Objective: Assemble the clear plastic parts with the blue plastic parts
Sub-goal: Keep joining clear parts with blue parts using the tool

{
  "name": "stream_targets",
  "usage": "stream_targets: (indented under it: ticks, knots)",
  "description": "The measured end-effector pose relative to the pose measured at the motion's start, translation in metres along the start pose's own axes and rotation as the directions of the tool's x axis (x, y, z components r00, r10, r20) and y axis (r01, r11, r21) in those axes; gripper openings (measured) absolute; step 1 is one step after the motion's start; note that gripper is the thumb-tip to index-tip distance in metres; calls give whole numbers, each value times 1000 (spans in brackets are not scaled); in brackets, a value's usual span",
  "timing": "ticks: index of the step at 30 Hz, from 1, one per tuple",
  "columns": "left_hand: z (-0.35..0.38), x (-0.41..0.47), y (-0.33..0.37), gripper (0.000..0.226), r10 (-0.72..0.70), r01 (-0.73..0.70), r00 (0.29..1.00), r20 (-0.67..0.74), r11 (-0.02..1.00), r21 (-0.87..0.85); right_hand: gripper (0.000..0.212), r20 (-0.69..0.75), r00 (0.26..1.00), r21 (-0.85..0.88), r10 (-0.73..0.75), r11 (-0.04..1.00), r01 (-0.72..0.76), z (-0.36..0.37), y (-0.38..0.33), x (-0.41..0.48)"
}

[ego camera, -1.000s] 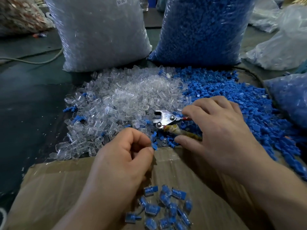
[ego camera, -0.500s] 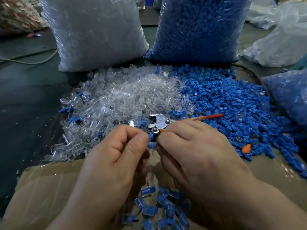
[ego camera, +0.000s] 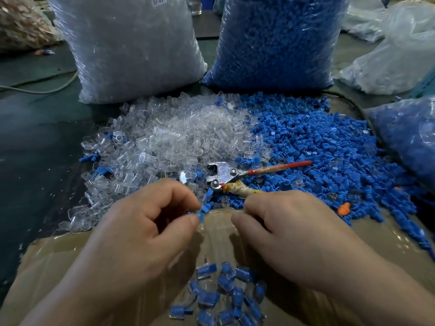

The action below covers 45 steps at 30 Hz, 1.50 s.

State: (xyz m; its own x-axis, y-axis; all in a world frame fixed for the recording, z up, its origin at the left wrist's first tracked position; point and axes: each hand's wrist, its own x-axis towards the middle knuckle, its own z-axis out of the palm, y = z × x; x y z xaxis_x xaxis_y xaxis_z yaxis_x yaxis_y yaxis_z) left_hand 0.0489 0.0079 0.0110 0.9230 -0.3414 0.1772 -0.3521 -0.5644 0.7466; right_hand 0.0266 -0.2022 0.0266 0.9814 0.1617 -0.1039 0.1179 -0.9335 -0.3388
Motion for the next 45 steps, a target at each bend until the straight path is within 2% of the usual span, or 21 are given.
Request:
stream_targets:
  ticks: [2,6,11,13,16,19,22,25,28,32,36,40,45]
  knots:
    - [-2,2,-3,14,-51,47,998,35,994,97,38,-103,994,-202,-20,979,-2,6,3,0]
    - [11,3,2,13,52,-107,983,177,942,317,37,-129,990,-255,-51,967,17,15,4,7]
    - [16,2,5,16,151,-237,938,311,936,261,42,-175,980,-281,-99,959,47,21,6,13]
    - [15,2,5,17,144,-210,951,274,950,231,43,-178,976,-304,-124,951,65,24,3,16]
    - [15,3,1,14,33,-49,997,69,969,241,37,-169,974,-299,-149,950,93,26,-2,21]
    - [15,5,-7,17,-59,86,993,-103,954,286,34,-163,973,-240,-165,963,123,21,3,20]
    - [17,7,-8,46,-107,144,988,-110,896,420,40,-164,980,-131,-113,987,92,14,8,11]
    - [18,10,-5,85,-173,194,981,-93,790,582,39,-205,976,-185,-74,982,35,7,7,6]
    - [19,12,-5,95,-201,209,976,-88,729,652,41,-132,991,-281,-30,960,-8,7,3,4]
    - [23,13,-5,79,-154,135,988,-25,764,631,44,-127,991,-318,-42,948,0,19,-4,12]
    - [24,13,-11,50,-97,71,995,24,858,508,32,-141,982,-324,-127,943,75,30,-13,25]
    - [25,12,-14,27,-36,27,999,15,912,410,15,-111,983,-307,-143,946,103,31,-10,29]
    - [27,12,-16,21,5,14,998,-58,947,322,8,-129,977,-263,-168,956,130,29,-7,29]
